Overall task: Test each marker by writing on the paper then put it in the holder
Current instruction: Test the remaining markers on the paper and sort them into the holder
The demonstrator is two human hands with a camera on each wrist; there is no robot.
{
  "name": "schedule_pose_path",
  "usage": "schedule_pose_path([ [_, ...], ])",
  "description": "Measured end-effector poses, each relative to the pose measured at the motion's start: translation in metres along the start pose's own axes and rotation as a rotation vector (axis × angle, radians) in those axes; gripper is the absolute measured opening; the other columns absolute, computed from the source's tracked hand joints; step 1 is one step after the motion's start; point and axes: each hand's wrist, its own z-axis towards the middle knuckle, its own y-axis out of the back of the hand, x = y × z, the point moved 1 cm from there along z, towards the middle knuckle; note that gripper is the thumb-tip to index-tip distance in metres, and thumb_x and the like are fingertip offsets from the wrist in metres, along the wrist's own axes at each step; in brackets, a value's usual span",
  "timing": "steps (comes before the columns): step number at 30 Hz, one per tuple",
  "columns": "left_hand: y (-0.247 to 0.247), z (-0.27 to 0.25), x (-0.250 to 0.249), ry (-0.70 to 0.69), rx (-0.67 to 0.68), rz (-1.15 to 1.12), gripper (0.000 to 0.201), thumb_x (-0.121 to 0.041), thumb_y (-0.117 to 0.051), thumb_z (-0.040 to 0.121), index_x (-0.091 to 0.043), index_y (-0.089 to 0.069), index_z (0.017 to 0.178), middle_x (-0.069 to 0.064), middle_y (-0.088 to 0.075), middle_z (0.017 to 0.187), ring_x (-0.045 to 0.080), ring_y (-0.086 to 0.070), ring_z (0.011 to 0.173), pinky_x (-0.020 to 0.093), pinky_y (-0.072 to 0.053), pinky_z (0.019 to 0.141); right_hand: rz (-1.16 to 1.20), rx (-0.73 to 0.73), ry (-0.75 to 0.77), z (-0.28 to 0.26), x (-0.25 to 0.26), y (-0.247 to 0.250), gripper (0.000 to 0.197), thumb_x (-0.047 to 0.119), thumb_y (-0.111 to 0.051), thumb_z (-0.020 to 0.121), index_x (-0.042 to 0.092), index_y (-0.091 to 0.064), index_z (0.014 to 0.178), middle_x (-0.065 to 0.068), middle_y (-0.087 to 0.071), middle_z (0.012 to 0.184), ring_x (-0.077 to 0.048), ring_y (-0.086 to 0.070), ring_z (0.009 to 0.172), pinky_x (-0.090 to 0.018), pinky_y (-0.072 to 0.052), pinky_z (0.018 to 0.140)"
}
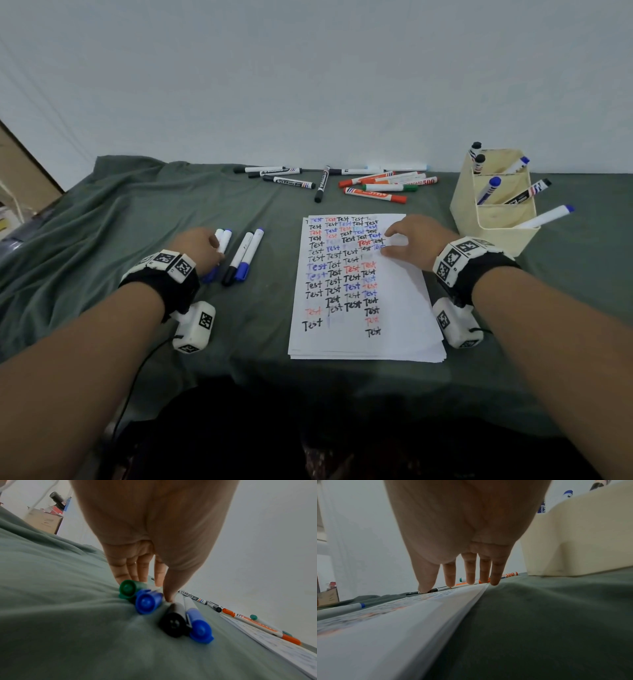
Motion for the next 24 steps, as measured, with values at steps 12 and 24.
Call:
schedule_pose_path([
  [12,0.001,-0.013,-0.023,0.033,-0.050,-0.250,0.033,-0.021,-0.070,0.082,-0.019,-0.061,0.114,0.002,-0.069,0.116,0.023,-0.064,0.100,0.028,-0.041,0.077,-0.004,0.031,-0.015,0.000,0.000,-0.002,0.051,0.059,-0.059,0.095,0.029,-0.059,0.135,-0.005,-0.054,0.138,-0.025,-0.048,0.130,-0.042,-0.039,0.111],
  [24,-0.002,-0.023,-0.041,0.015,-0.066,0.006,0.022,-0.022,-0.058,0.089,-0.008,-0.069,0.102,0.015,-0.069,0.105,0.036,-0.062,0.099,0.033,-0.043,0.072,-0.025,0.045,-0.023,0.001,0.003,-0.003,0.051,0.060,-0.057,0.096,0.030,-0.058,0.137,-0.005,-0.053,0.140,-0.026,-0.047,0.132,-0.042,-0.040,0.111],
])
